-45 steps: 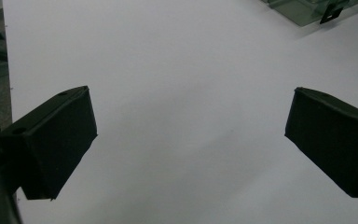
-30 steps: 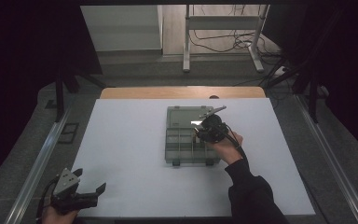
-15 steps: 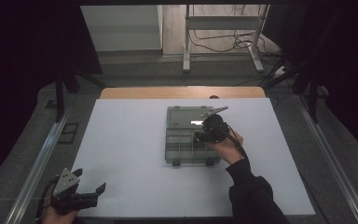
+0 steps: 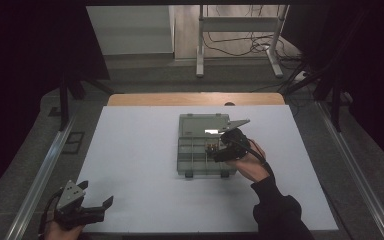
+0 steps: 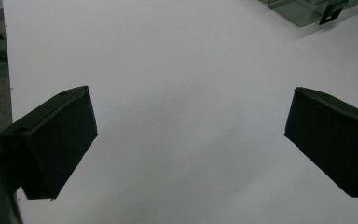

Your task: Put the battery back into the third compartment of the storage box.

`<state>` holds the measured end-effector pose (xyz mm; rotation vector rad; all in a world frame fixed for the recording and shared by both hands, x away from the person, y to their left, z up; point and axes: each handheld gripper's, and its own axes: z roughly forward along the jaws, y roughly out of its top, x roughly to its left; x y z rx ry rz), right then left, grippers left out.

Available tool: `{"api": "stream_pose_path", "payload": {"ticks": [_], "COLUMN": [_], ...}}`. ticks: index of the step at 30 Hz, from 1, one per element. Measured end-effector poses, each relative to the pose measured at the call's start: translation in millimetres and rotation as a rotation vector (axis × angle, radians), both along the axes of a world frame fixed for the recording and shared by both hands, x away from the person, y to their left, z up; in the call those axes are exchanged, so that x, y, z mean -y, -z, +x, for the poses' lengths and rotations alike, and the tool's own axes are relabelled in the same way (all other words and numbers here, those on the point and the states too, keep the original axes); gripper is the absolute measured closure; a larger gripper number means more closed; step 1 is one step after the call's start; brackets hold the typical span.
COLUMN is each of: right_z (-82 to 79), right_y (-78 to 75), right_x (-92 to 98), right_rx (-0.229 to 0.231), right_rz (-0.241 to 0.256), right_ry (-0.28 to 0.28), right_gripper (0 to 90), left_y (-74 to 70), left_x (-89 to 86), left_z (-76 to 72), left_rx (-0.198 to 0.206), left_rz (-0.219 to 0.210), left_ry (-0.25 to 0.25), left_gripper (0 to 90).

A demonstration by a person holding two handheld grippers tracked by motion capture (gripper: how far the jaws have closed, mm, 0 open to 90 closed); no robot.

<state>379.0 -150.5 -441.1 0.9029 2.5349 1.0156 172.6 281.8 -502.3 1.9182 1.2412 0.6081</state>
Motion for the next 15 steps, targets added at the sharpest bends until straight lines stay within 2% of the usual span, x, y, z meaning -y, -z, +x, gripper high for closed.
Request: {"api": "stream_pose_path", "payload": {"ticks": [9, 15], "right_z": [-13.0, -23.6], "right_y": [-5.0, -3.5], "right_x": [9.8, 13.1], "right_rx": [0.006, 0.001], "right_rz": [0.031, 0.016], "right_ry": [0.002, -0.001], "right_gripper": [12.3, 7.5], "left_y": [-0.1, -0.1], "left_x": [0.0, -0.1], "left_z": [-0.1, -0.1], "left_rx": [0.000, 0.000], "left_rz": [0.000, 0.000], "left_ry": [-0.001, -0.001], "left_gripper": [2.5, 2.5]}}
